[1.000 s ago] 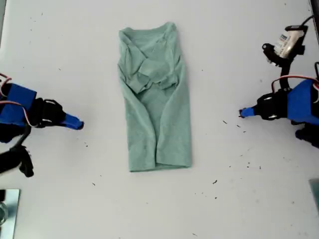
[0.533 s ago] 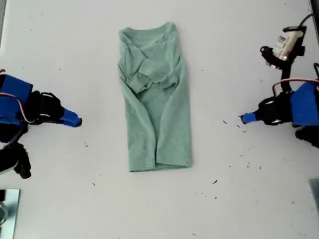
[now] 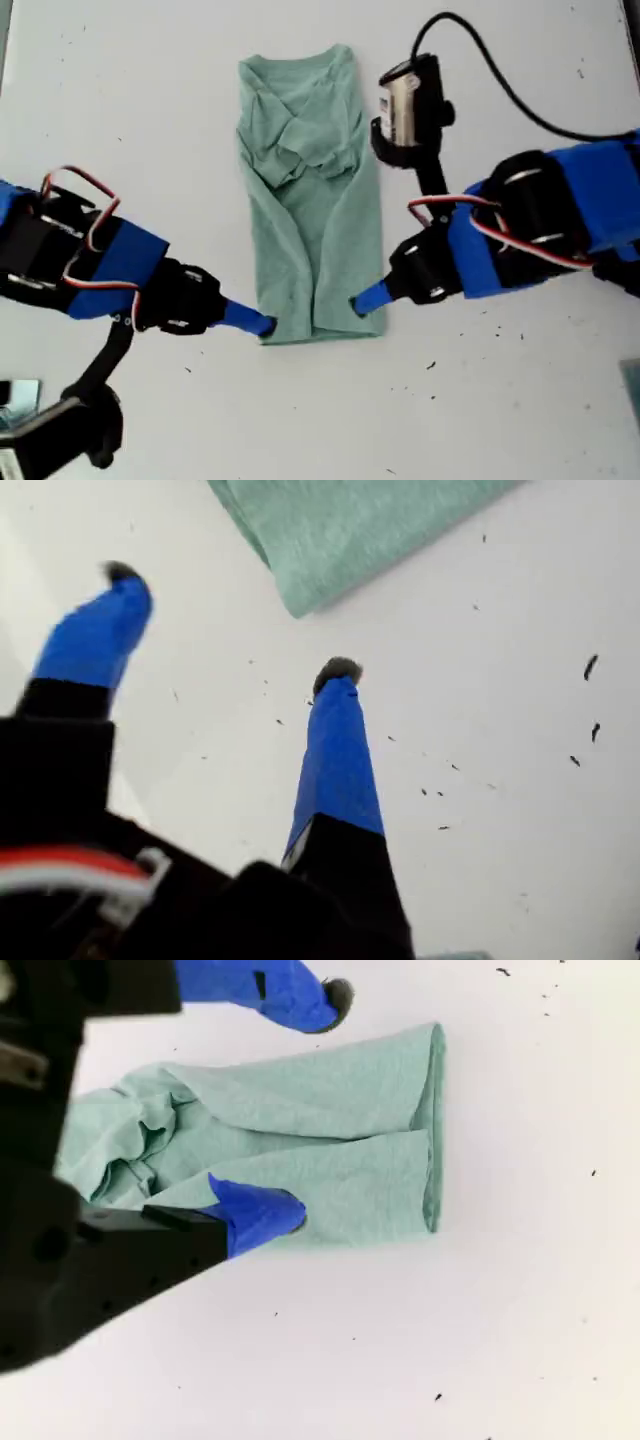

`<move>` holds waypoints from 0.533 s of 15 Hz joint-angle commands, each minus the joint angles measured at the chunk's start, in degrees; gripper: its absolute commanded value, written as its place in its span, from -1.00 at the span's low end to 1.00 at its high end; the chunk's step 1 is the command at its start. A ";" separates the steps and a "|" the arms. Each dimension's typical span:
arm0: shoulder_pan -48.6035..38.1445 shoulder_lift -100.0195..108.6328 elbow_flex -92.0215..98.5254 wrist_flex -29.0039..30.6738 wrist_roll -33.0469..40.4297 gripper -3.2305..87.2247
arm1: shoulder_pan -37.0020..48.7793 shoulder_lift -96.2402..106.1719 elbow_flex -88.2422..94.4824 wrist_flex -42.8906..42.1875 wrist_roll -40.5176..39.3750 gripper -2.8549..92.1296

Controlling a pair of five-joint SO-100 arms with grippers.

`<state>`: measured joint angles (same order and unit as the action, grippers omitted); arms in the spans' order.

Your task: Fold t shirt

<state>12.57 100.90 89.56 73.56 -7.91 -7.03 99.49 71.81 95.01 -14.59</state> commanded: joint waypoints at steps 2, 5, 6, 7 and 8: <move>0.00 -2.99 -4.31 0.35 1.14 -0.30 | -1.32 -3.25 -5.36 0.88 2.29 -0.19; -1.32 -13.80 -5.89 -1.41 2.20 -0.27 | -1.23 -13.27 -6.59 -1.14 3.16 -0.19; -1.93 -16.79 -5.98 -3.43 2.90 -0.29 | -1.14 -17.14 -8.26 -1.93 3.25 -0.19; -2.72 -20.13 -6.50 -5.19 3.25 -0.30 | -0.88 -20.04 -8.35 -4.22 3.25 -0.19; -3.60 -23.12 -7.21 -7.47 4.04 -0.30 | -0.62 -22.59 -8.35 -6.77 2.90 -0.19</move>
<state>10.99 79.01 85.43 68.73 -4.66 -7.56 78.13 66.88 91.23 -12.13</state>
